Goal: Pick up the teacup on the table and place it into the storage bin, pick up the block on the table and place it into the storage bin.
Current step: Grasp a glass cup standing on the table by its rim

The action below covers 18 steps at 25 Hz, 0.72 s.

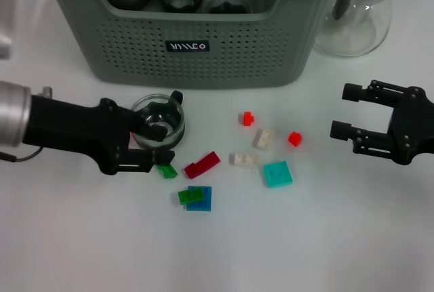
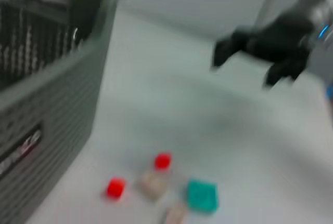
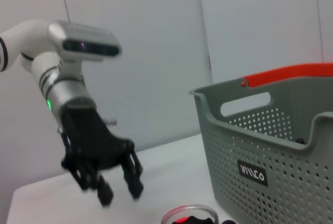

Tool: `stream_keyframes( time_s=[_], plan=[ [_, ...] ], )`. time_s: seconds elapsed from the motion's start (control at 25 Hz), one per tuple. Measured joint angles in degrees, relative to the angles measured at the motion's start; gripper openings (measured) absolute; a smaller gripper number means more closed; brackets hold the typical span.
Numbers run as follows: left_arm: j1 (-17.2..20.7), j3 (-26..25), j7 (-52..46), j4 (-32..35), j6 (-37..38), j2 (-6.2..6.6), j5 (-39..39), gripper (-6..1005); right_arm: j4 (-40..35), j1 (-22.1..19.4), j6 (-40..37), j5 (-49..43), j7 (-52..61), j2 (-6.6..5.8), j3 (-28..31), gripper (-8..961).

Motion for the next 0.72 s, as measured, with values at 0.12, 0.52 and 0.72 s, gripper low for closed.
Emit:
stream_keyframes(
  time_s=[0.12,0.52,0.72],
  plan=[
    [-0.25,2.78,-1.92,0.06,-4.09,-0.12,2.18,421,0.0,0.04,0.0,-0.01,0.19,0.0,0.08,764],
    [-1.75,17.55,-13.67,6.93,-13.95,-0.24,9.32,400,0.0,0.09,0.04,-0.01,0.25,-0.09,0.16,765],
    [-3.02,22.37,-15.19,5.71,-17.51,-0.25,11.61,390,0.45,0.08,0.06,-0.01,0.25,-0.2,0.16,765]
  ],
)
